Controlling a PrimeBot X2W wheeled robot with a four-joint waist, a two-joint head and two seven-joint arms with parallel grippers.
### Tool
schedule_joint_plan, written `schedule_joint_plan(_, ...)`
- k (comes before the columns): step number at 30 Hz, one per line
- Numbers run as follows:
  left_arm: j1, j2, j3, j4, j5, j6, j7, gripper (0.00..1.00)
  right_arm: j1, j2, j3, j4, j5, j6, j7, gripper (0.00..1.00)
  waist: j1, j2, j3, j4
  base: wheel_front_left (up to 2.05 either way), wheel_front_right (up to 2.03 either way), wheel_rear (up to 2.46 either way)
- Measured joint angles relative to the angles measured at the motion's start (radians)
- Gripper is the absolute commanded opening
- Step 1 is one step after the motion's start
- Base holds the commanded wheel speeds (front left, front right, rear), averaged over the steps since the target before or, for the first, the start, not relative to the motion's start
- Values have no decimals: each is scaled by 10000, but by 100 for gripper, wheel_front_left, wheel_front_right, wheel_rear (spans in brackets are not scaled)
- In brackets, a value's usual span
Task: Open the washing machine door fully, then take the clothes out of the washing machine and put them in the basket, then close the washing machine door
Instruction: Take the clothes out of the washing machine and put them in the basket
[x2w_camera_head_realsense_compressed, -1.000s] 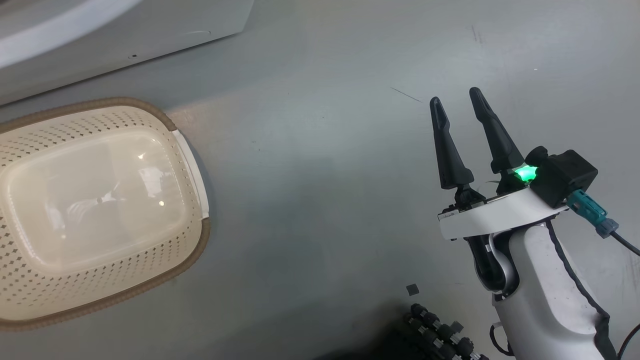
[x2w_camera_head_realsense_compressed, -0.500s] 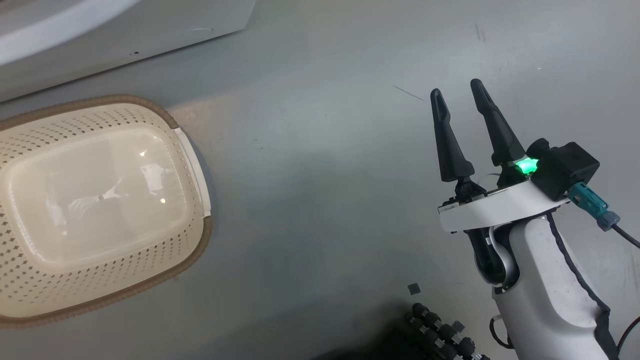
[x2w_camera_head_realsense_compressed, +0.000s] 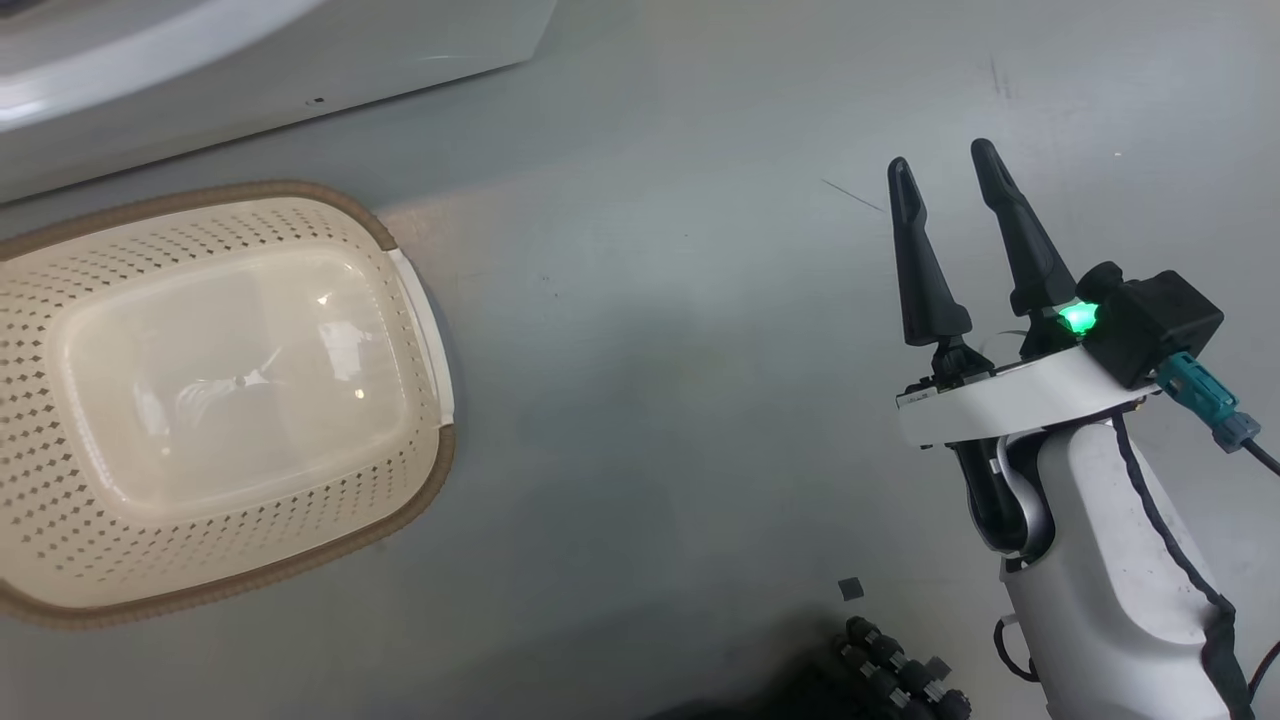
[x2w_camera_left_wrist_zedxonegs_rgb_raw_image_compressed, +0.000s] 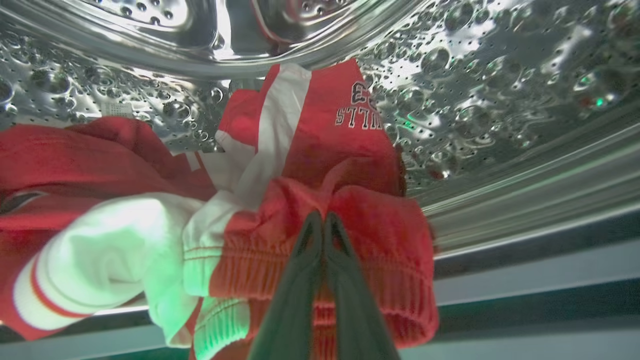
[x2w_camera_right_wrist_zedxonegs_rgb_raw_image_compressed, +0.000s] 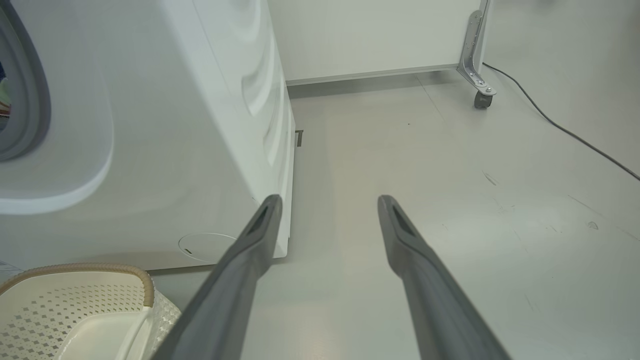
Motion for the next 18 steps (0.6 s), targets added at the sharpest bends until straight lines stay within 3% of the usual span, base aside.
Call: schedule_joint_plan(18, 954, -575, 253, -690, -303, -401, -2842, 0, 73, -13, -372, 150, -585, 13, 0, 100, 0, 0, -658, 742, 0, 0, 0)
